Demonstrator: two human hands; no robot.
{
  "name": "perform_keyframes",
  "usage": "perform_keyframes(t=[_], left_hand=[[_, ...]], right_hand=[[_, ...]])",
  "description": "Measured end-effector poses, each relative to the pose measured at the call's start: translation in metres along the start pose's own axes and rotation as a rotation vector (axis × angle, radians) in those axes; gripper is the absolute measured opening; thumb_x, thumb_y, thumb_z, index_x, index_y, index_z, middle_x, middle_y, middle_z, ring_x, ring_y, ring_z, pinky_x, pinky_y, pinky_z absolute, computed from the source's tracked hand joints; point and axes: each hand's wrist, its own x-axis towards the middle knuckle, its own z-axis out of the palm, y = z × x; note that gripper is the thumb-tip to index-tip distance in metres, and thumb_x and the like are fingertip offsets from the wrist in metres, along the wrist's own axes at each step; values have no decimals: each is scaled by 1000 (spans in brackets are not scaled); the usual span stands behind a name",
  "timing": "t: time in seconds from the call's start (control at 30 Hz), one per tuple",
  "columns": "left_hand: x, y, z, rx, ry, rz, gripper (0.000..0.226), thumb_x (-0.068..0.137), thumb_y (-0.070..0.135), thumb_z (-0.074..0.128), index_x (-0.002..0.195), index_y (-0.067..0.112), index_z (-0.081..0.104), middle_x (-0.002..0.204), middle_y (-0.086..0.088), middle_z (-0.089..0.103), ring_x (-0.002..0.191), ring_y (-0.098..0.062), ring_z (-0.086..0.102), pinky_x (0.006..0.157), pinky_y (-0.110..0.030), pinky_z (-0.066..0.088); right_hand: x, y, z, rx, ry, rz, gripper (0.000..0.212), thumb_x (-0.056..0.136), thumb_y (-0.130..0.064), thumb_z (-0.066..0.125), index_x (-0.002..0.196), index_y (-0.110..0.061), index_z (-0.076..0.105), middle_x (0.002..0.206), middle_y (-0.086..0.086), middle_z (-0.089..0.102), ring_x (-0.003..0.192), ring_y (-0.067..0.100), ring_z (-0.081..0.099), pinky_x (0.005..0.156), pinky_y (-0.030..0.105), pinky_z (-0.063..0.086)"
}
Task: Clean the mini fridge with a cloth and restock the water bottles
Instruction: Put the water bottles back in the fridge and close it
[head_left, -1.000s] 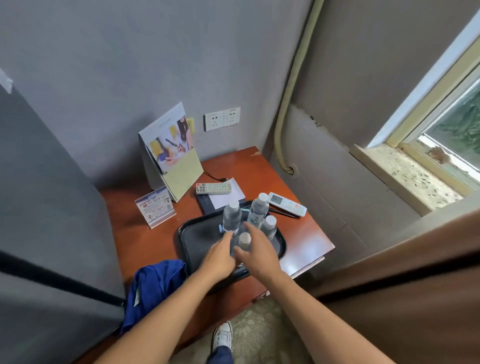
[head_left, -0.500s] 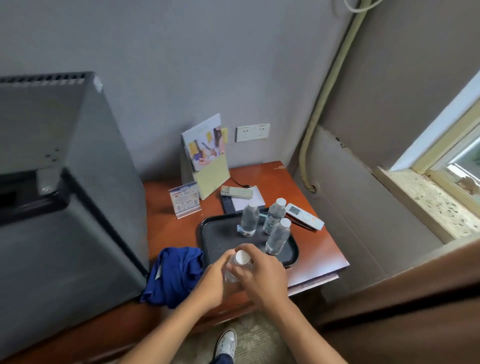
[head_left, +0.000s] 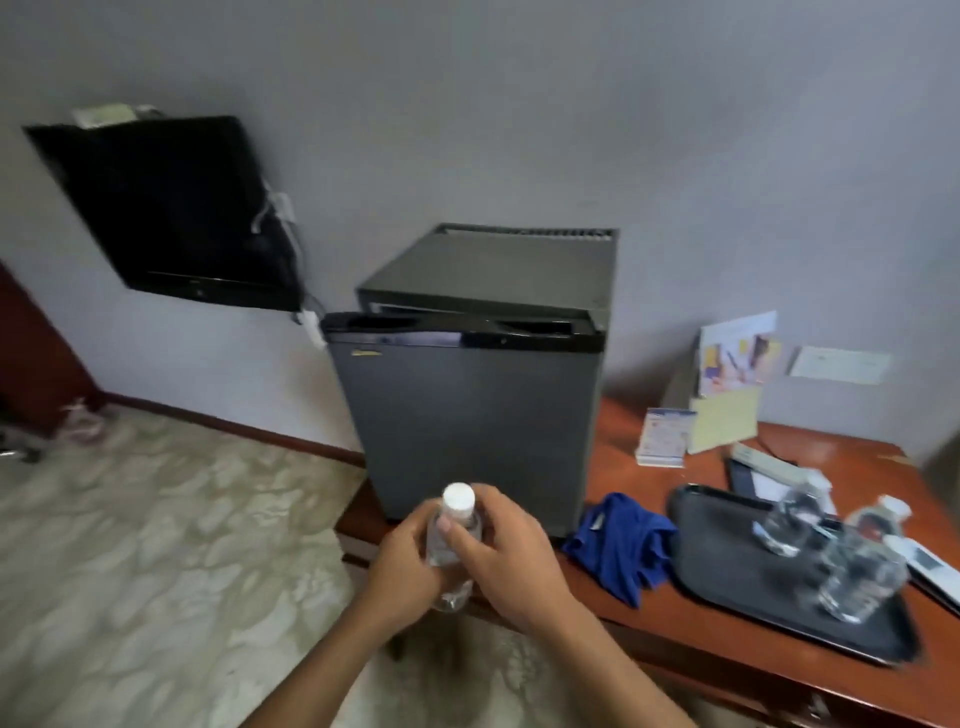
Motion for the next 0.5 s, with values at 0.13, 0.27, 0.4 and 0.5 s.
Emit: perform_keyframes(t=[0.13, 0.27, 0.4, 0.5], left_hand=[[-2, 2, -72, 4, 93, 60, 43, 78, 8, 83, 105, 37, 67, 94, 20, 76, 91, 3, 71, 70, -13, 54], [16, -4, -134, -2, 100, 135, 49, 66, 39, 85, 112, 33, 69, 102, 6, 77, 96, -12, 74, 81, -37, 60], [45, -21, -197, 7, 61, 195, 43, 68, 42, 88, 106, 36, 68, 97, 6, 77, 91, -15, 74, 84, -45, 60], [67, -36, -242, 21, 21, 223, 47, 67, 48, 88, 107, 40, 66, 98, 12, 77, 91, -10, 74, 88, -47, 61]], right_hand=[[32, -53, 42, -56, -64, -89, 39, 89, -67, 54, 117, -40, 57, 99, -18, 68, 89, 3, 65, 80, 39, 56], [70, -95, 73, -110, -96, -126, 45, 87, -73, 53, 119, -41, 57, 107, -16, 67, 97, 4, 64, 86, 44, 56], [133, -131, 93, -330, -12, -179, 82, 86, -80, 44, 152, -32, 39, 159, -11, 37, 146, 11, 34, 120, 43, 32], [186, -149, 111, -576, 129, -130, 83, 93, -76, 33, 159, -25, 30, 167, -6, 23, 155, 16, 14, 126, 49, 13]])
